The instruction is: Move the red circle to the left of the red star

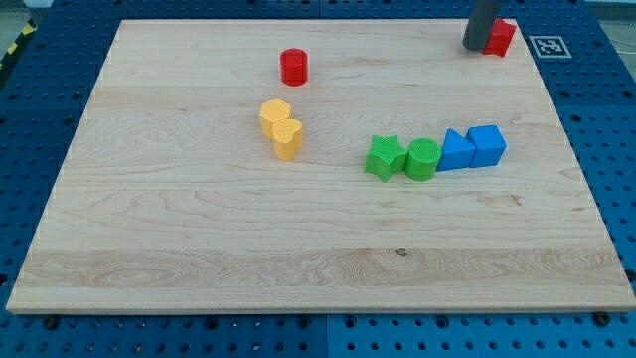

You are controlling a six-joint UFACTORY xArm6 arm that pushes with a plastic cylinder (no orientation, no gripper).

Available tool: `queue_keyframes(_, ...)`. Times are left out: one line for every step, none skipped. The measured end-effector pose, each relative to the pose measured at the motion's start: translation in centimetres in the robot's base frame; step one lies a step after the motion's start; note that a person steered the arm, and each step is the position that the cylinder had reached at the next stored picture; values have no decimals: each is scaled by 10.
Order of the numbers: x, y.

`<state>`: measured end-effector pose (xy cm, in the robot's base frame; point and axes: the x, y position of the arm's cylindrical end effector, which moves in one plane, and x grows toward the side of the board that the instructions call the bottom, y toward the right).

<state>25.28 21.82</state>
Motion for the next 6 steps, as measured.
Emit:
queue_keyframes(1,-16)
queue_keyframes(1,-16)
queue_keyframes(1,-32)
queue_keyframes(1,-69)
queue_keyframes(1,-87)
queue_keyframes(-10,-129)
